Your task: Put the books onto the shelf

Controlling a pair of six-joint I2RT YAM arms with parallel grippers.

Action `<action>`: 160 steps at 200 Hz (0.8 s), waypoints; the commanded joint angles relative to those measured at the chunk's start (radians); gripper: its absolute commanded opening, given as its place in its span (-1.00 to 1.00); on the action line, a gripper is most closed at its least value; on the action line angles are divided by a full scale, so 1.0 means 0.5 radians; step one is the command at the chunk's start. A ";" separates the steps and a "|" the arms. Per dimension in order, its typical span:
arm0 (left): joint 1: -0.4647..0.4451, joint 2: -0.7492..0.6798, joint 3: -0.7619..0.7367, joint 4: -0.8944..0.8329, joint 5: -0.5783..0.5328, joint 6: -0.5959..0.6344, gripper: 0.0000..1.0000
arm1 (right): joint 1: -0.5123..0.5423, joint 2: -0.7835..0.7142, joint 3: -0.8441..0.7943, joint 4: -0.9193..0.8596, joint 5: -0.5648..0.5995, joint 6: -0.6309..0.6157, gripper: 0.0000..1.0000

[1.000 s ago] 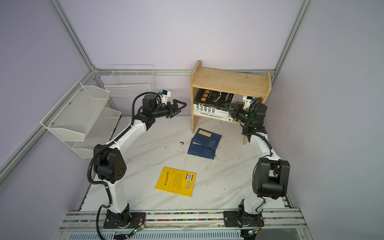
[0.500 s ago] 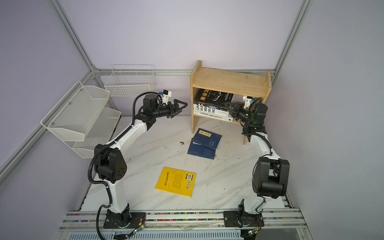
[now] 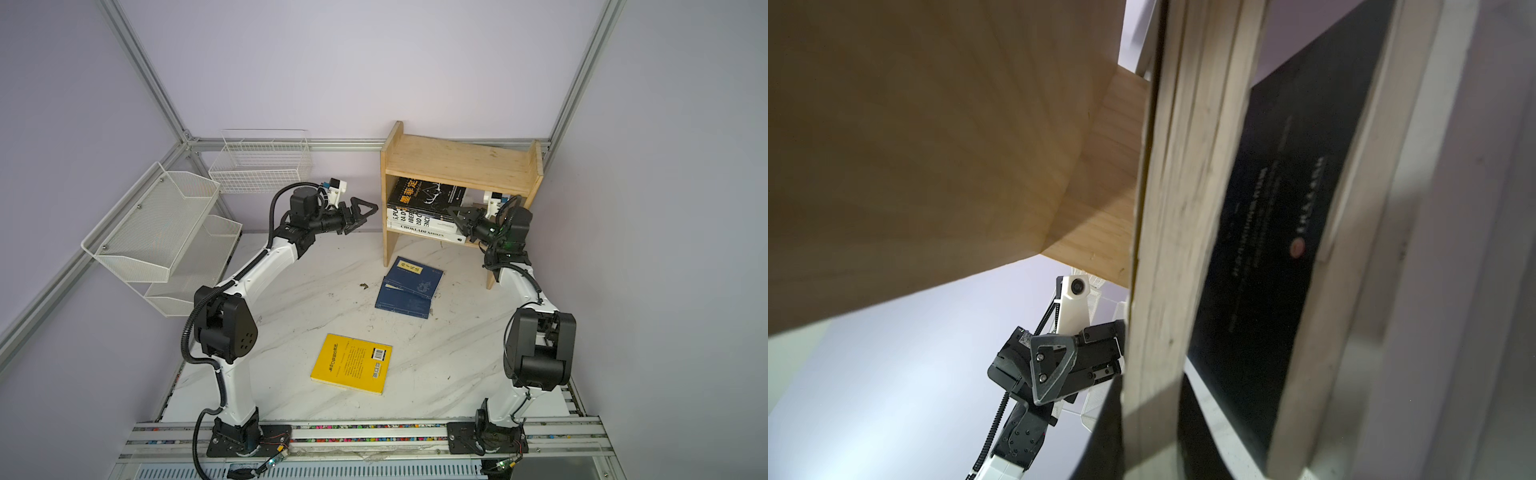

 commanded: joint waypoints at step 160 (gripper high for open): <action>-0.115 0.412 0.816 0.023 -0.300 -0.076 0.99 | 0.021 0.095 0.194 0.022 -0.028 -0.116 -0.83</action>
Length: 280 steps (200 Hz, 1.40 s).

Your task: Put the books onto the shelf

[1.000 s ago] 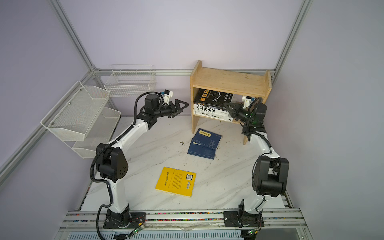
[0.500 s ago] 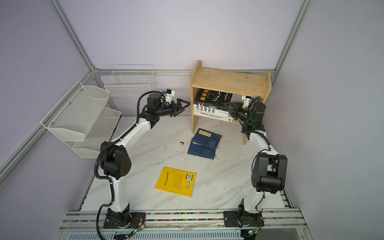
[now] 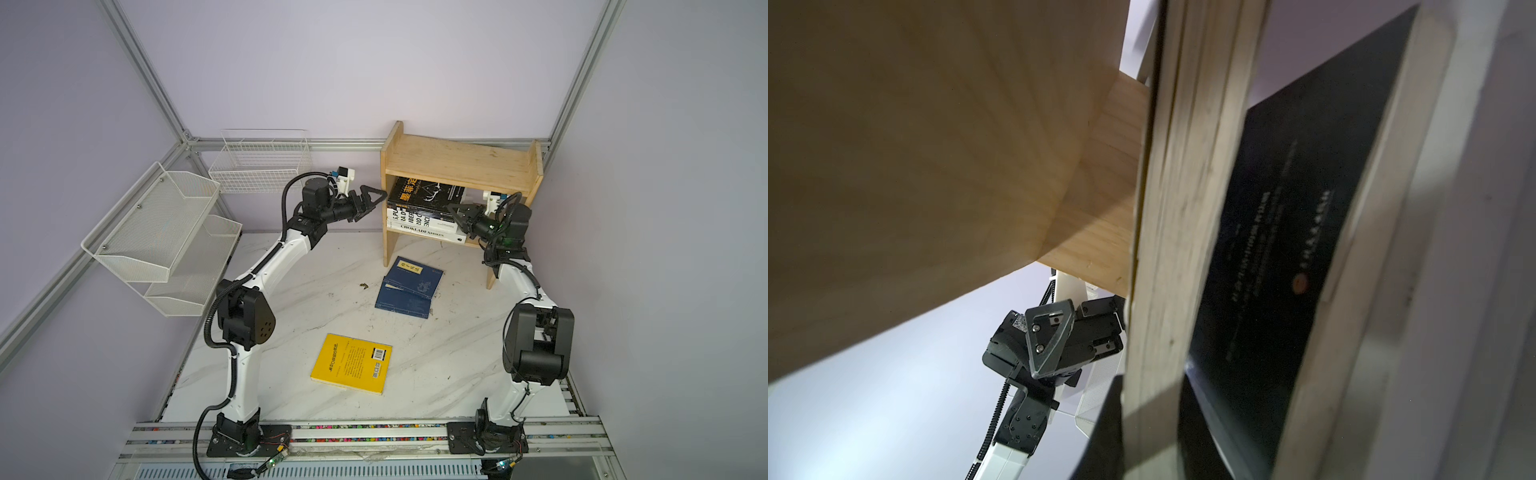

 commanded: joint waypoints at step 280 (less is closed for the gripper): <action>-0.221 0.259 0.373 -0.578 -1.196 0.127 0.99 | 0.026 -0.270 0.347 -1.039 1.010 -0.748 -0.15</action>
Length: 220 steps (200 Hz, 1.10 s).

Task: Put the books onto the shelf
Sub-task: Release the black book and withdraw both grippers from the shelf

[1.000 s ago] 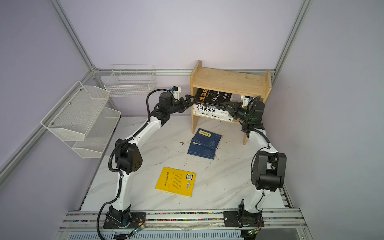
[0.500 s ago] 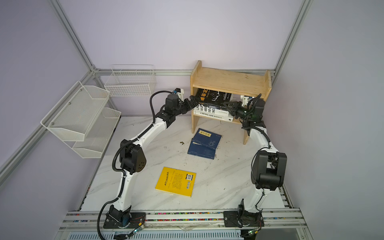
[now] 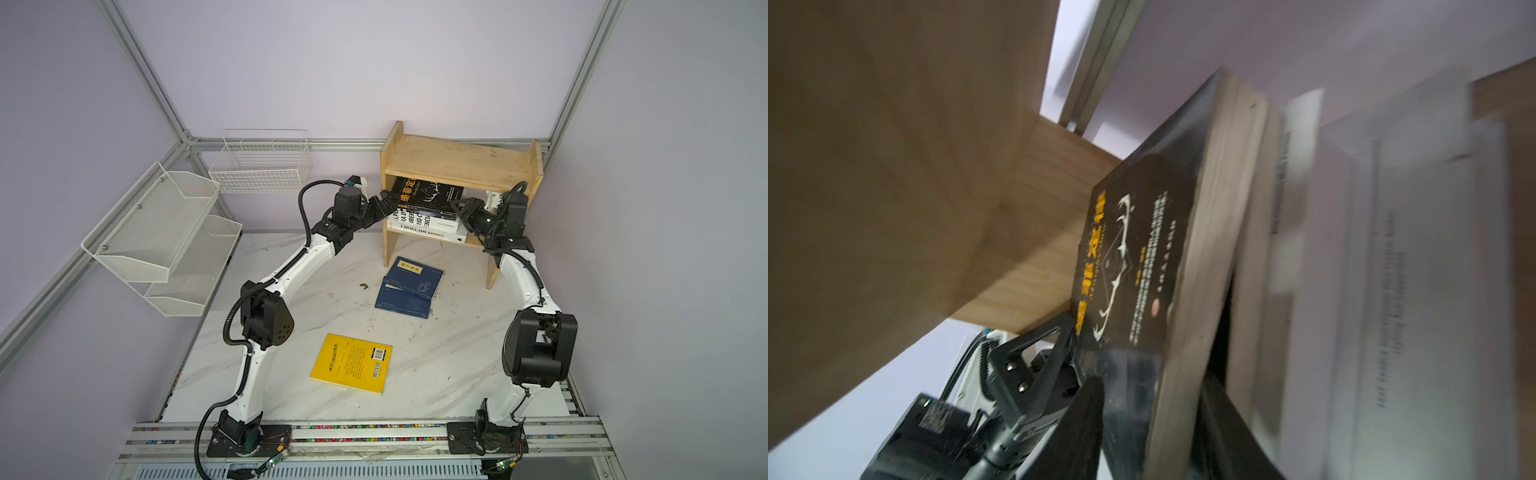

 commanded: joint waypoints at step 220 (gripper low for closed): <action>0.083 -1.005 -1.344 0.644 1.049 0.064 0.99 | 0.022 -0.997 -0.759 -0.009 0.295 -0.616 0.12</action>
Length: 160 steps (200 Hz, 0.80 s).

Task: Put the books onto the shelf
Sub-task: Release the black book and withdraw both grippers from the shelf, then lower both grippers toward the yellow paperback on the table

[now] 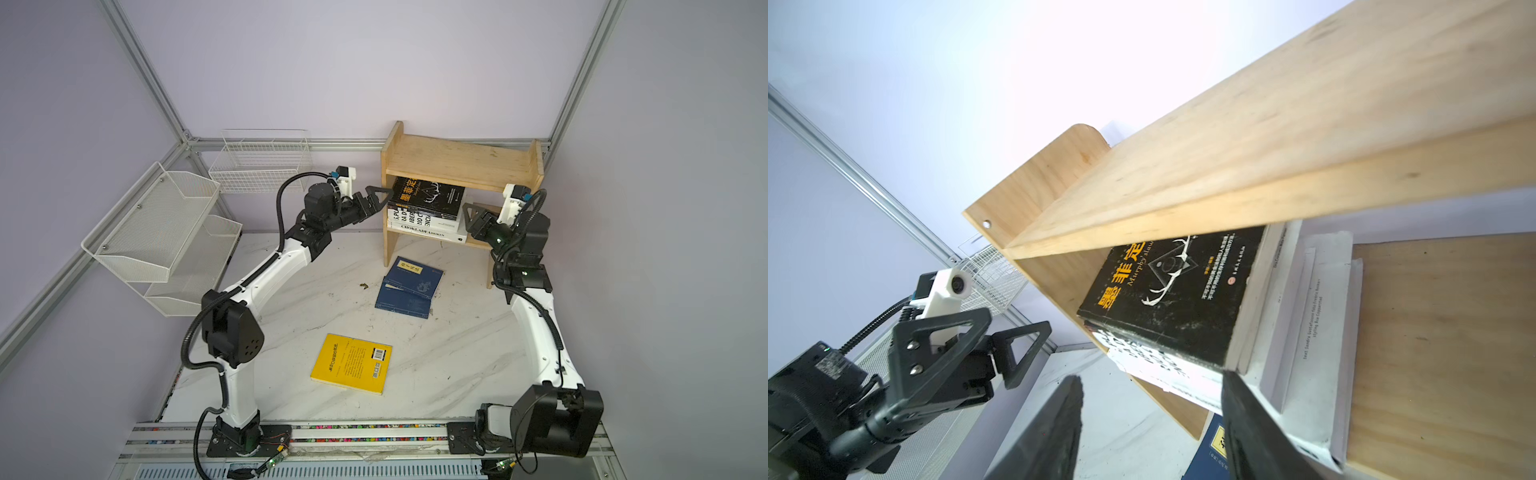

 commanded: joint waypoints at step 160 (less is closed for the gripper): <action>0.064 -1.659 -2.570 -1.203 -0.601 -0.195 0.99 | 0.935 -0.490 -1.447 -0.450 -0.141 0.569 0.11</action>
